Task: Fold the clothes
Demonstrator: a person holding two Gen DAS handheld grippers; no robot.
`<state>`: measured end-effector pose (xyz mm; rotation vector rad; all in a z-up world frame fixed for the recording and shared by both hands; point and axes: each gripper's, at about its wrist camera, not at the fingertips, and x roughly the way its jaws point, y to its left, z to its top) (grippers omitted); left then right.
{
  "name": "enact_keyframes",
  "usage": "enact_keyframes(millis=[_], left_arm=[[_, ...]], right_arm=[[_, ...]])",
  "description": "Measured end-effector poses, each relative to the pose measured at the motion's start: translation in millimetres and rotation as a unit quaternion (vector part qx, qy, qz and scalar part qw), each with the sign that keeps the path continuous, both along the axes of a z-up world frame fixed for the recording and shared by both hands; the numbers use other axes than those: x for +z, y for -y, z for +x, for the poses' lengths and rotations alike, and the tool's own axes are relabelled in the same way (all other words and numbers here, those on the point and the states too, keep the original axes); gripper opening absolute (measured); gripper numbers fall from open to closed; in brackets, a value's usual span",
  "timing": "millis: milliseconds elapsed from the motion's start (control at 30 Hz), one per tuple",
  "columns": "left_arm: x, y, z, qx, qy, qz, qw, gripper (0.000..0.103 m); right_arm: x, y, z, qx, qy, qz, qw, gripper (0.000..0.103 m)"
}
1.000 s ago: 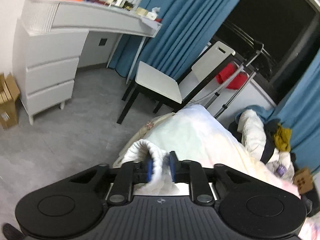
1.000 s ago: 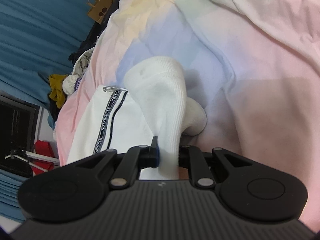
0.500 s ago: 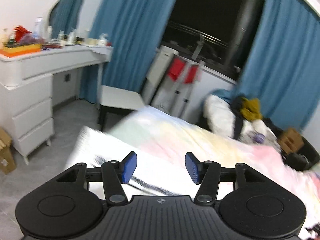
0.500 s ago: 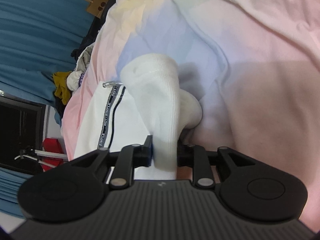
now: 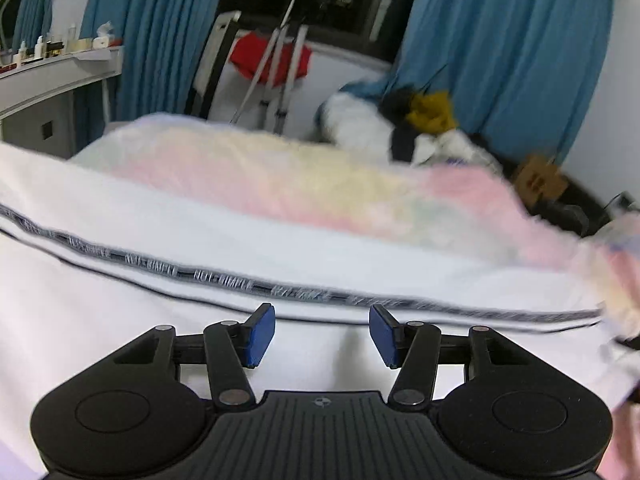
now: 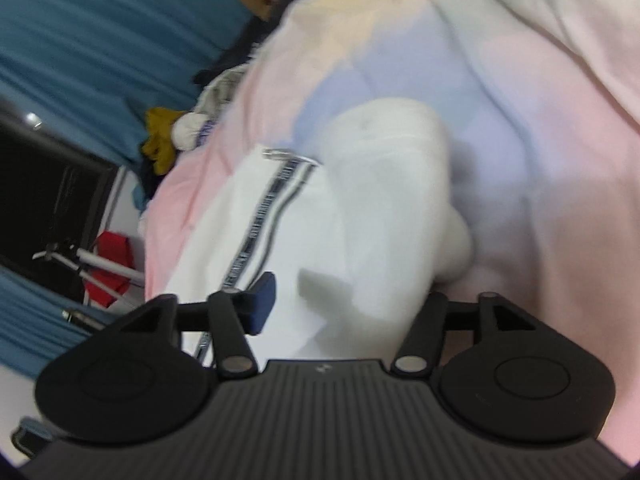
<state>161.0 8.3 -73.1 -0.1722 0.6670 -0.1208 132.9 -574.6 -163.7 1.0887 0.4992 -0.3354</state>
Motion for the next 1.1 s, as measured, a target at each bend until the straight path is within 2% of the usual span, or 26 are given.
enact_keyframes(millis=[100,233,333,433,467,533,667,833,967,1100], left_arm=[[-22,3,11,0.004,-0.016,0.022,0.9996,0.051],[-32,3,18,0.0,-0.027,0.034,0.999,0.051],[-37,-5,23,-0.002,-0.035,0.04,0.9986,0.051],[-37,-8,32,-0.009,-0.04,0.049,0.998,0.051],[-37,-8,33,-0.01,-0.042,0.049,0.9978,0.051],[-34,-10,34,-0.012,-0.045,0.05,0.9977,0.051],[-31,-11,36,-0.016,-0.045,0.051,0.9975,0.052],[-28,-12,34,-0.021,-0.049,0.052,0.9973,0.052],[-21,-15,33,-0.022,-0.055,0.045,0.9972,0.052],[-15,-19,28,-0.024,-0.056,0.031,0.9977,0.052]], right_arm=[[-8,3,2,0.001,0.004,0.008,1.0,0.062],[-16,9,4,-0.006,0.015,0.019,1.0,0.059],[-14,10,3,-0.009,0.036,0.024,0.999,0.048],[-5,10,-2,-0.015,0.063,0.022,0.998,0.024],[0,8,-2,-0.015,0.065,0.014,0.998,0.018],[9,3,1,-0.014,0.061,-0.007,0.998,0.015],[21,-2,-1,-0.015,0.046,-0.045,0.998,0.014],[47,-19,-6,-0.018,0.064,-0.096,0.993,0.014],[86,-50,-5,0.002,0.091,-0.176,0.98,0.014],[131,-105,1,0.037,0.132,-0.264,0.955,0.014]])
